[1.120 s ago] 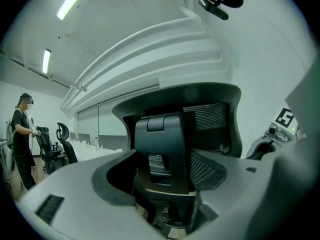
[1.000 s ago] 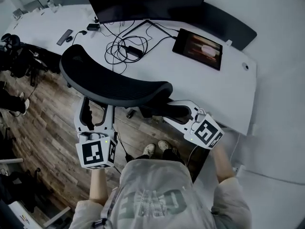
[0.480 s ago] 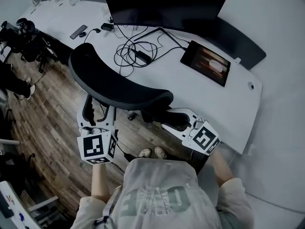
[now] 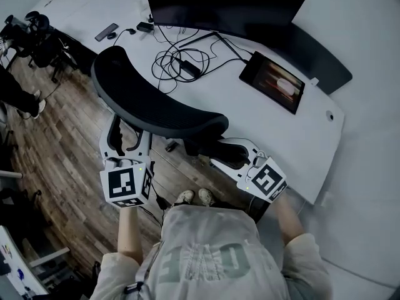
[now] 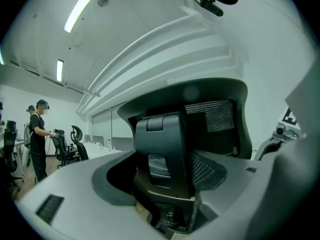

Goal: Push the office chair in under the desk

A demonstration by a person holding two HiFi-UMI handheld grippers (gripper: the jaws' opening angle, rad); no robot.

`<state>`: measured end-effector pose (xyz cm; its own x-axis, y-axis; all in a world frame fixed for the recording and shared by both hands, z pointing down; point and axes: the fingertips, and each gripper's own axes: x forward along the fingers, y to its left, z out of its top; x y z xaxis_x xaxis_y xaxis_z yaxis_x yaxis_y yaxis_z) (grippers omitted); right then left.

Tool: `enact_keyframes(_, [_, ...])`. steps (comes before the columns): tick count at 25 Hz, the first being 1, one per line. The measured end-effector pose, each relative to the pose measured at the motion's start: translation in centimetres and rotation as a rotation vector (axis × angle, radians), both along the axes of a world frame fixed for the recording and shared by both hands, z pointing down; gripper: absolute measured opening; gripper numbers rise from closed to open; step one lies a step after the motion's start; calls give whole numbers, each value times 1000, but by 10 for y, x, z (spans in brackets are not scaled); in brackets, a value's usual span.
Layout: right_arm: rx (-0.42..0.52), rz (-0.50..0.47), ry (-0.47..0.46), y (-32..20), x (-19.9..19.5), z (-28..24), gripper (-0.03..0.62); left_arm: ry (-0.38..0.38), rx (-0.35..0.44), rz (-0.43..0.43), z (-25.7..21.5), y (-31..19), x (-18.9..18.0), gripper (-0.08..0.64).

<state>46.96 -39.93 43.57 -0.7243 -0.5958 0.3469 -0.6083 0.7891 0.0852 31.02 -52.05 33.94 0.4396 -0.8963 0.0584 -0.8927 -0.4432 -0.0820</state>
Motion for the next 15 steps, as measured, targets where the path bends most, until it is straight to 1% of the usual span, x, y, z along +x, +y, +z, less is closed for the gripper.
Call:
enact_keyframes(3, [-2, -8, 3, 0, 0, 0, 161, 2, -9, 2, 0, -1, 0, 308])
enact_keyframes(5, [-3, -18, 26, 0, 0, -3, 162, 16, -23, 14, 0, 0, 0, 308])
enact_keyframes(6, [6, -16, 42, 0, 0, -5, 172, 33, -27, 22, -2, 2, -1, 308])
enact_keyframes(8, [46, -4, 61, 0, 1, -13, 215, 69, -10, 26, -11, 12, -7, 308])
enact_keyframes(9, [69, 3, 43, 1, 1, -21, 228, 76, 9, 21, -18, 19, -11, 308])
enact_keyframes(10, [91, 11, 4, 1, 1, -31, 232, 75, 29, 17, -26, 27, -14, 308])
enact_keyframes(13, [163, 73, -152, -2, 12, -75, 232, 72, 96, 8, -49, 45, -13, 304])
enact_keyframes(15, [238, 119, -235, -2, 25, -110, 230, 78, 127, 9, -60, 51, -6, 304])
